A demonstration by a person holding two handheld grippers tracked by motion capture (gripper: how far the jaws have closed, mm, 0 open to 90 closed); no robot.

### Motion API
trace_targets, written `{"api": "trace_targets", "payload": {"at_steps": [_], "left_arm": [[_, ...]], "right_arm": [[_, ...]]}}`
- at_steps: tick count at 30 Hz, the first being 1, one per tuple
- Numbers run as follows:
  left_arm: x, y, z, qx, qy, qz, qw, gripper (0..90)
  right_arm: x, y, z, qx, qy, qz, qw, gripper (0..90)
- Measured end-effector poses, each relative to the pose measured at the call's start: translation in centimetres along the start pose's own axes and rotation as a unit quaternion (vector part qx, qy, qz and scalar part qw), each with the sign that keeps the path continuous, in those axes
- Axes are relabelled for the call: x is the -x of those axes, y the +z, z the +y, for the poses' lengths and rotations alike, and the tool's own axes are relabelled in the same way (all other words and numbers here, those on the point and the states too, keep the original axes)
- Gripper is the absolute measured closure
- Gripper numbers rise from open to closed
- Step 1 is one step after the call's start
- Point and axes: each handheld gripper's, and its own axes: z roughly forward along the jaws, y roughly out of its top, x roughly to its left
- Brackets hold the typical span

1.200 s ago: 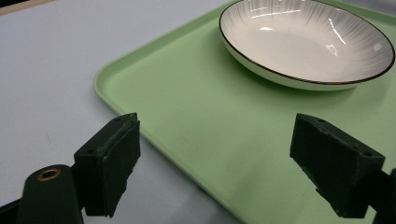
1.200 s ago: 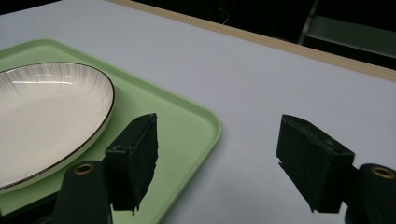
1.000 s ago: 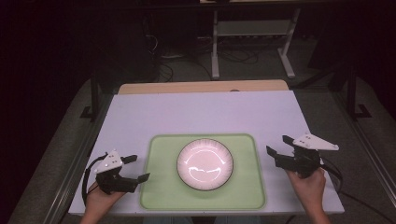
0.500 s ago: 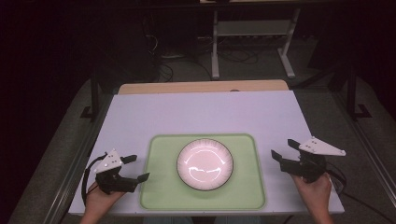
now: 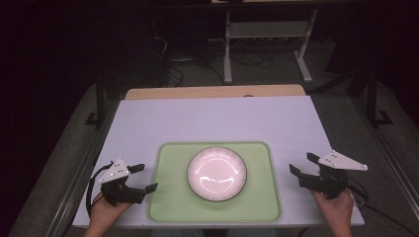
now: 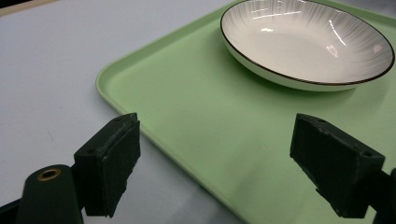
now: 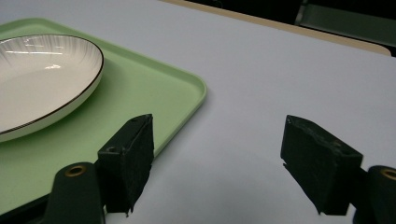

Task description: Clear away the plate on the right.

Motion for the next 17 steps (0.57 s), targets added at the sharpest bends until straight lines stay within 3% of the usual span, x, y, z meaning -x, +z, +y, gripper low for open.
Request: {"api": "trace_targets", "payload": {"at_steps": [17], "left_arm": [[0.01, 0.15, 0.05, -0.004, 0.003, -0.002, 1.0, 15.9]], "right_arm": [[-0.31, 0.13, -0.29, -0.002, 0.001, -0.003, 1.0, 25.0]]}}
